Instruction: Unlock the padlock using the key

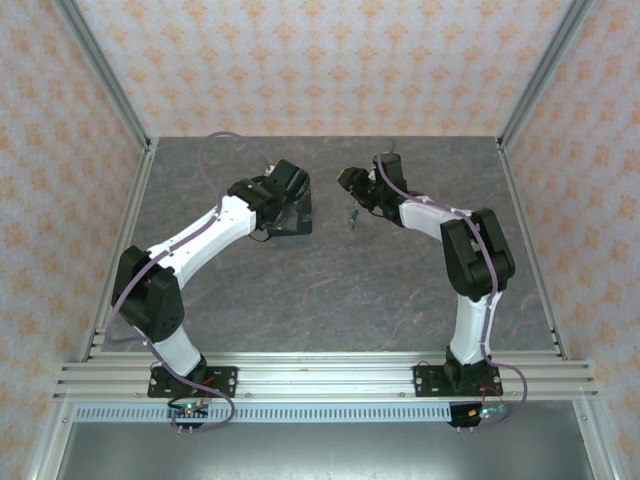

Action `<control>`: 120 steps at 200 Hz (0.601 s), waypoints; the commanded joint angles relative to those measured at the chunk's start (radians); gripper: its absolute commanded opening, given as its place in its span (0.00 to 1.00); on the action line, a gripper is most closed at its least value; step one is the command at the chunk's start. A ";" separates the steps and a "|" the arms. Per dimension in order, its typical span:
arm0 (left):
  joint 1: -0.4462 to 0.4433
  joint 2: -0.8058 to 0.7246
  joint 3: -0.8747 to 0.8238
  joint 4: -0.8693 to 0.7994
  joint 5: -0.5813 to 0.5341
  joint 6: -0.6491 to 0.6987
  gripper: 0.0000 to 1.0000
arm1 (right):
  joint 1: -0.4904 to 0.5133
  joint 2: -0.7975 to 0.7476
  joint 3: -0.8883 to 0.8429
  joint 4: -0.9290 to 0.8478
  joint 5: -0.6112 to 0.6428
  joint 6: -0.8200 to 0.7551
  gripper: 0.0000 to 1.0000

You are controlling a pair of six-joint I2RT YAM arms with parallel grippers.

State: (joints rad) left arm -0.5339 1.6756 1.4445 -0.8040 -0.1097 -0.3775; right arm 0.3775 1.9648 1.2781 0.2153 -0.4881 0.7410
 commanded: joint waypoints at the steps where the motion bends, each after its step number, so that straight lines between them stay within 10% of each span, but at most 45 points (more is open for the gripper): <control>1: 0.012 -0.037 -0.008 -0.020 0.002 -0.024 0.66 | 0.029 0.049 0.075 -0.098 -0.020 -0.034 0.51; 67: 0.012 -0.031 -0.001 -0.018 0.013 -0.034 0.67 | 0.022 0.085 0.083 -0.231 0.064 -0.074 0.51; 120: 0.012 -0.036 -0.006 -0.020 0.015 -0.028 0.67 | -0.065 -0.168 -0.171 -0.154 0.108 -0.071 0.50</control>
State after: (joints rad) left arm -0.5339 1.6752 1.4445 -0.8040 -0.0910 -0.3958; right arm 0.3523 1.9621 1.1931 0.0345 -0.4286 0.6815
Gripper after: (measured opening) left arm 0.665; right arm 0.503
